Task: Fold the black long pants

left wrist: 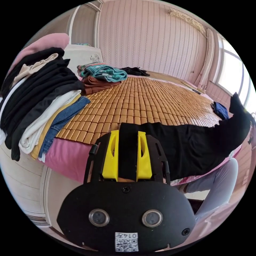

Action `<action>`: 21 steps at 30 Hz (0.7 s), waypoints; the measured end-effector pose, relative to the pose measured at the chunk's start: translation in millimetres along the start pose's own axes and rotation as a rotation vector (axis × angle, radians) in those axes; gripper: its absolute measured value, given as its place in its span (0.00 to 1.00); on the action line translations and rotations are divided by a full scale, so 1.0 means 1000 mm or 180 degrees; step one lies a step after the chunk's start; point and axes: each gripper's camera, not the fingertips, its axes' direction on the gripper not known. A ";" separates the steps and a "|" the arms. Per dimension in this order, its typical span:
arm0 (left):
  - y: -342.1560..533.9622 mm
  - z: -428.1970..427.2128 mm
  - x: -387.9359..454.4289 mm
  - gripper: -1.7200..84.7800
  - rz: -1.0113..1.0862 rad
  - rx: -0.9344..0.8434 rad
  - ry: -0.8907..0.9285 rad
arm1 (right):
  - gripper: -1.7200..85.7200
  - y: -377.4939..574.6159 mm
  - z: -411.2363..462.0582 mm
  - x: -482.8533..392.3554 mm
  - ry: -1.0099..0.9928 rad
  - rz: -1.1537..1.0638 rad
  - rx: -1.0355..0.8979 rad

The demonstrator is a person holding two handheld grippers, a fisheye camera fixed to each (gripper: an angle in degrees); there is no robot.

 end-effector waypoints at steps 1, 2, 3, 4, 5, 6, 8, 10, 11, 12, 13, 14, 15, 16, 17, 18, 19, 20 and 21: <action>-0.004 0.010 0.001 0.14 0.0052 -0.0231 -0.0002 | 0.06 0.001 -0.019 0.031 0.0372 0.0170 -0.0046; -0.003 0.010 0.002 0.12 0.0115 -0.0201 -0.0016 | 0.06 0.002 -0.027 0.046 0.0548 0.0265 -0.0113; -0.001 0.009 0.002 0.12 0.0161 -0.0180 -0.0015 | 0.07 0.006 -0.039 0.074 0.0924 0.0452 -0.0269; 0.003 0.007 0.003 0.09 0.0244 -0.0142 0.0043 | 0.09 0.012 -0.046 0.099 0.1303 0.0636 -0.0432; 0.008 0.003 0.001 0.07 0.0275 -0.0103 0.0161 | 0.09 0.016 -0.049 0.109 0.1471 0.0740 -0.0522; 0.010 0.001 0.001 0.07 0.0273 -0.0095 0.0160 | 0.11 0.023 -0.051 0.121 0.1689 0.0842 -0.0679; 0.022 -0.022 0.000 0.06 0.0365 -0.0007 0.0158 | 0.11 0.029 -0.049 0.119 0.1809 0.0817 -0.0706; 0.037 -0.055 -0.003 0.06 0.0359 0.0237 0.0273 | 0.12 0.029 -0.029 0.094 0.1737 0.0593 -0.0669; 0.049 -0.077 -0.007 0.06 0.0353 0.0407 0.0470 | 0.12 0.028 -0.021 0.085 0.1658 0.0514 -0.0675; 0.057 -0.088 -0.009 0.06 0.0352 0.0498 0.0587 | 0.12 0.022 -0.001 0.065 0.1392 0.0320 -0.0695; 0.074 -0.108 -0.012 0.06 0.0425 0.0672 0.0856 | 0.12 0.015 0.022 0.042 0.1033 0.0113 -0.0716; 0.093 -0.124 -0.016 0.06 0.0520 0.0799 0.1114 | 0.12 0.011 0.033 0.029 0.0820 -0.0004 -0.0719; 0.102 -0.130 -0.017 0.06 0.0557 0.0838 0.1214 | 0.12 0.004 0.057 0.000 0.0359 -0.0240 -0.0721; 0.120 -0.138 -0.021 0.06 0.0604 0.0843 0.1314 | 0.12 -0.003 0.082 -0.033 -0.0119 -0.0485 -0.0752; 0.137 -0.142 -0.024 0.06 0.0614 0.0758 0.1300 | 0.12 -0.006 0.094 -0.051 -0.0348 -0.0606 -0.0787; 0.145 -0.142 -0.026 0.06 0.0599 0.0694 0.1282 | 0.12 -0.011 0.119 -0.089 -0.0756 -0.0871 -0.0870; 0.158 -0.140 -0.030 0.06 0.0529 0.0543 0.1267 | 0.12 -0.011 0.143 -0.129 -0.1059 -0.1141 -0.1011; 0.169 -0.138 -0.033 0.06 0.0461 0.0397 0.1238 | 0.12 -0.010 0.154 -0.149 -0.1185 -0.1281 -0.1090; 0.174 -0.137 -0.034 0.06 0.0449 0.0350 0.1211 | 0.13 -0.006 0.174 -0.189 -0.1390 -0.1562 -0.1236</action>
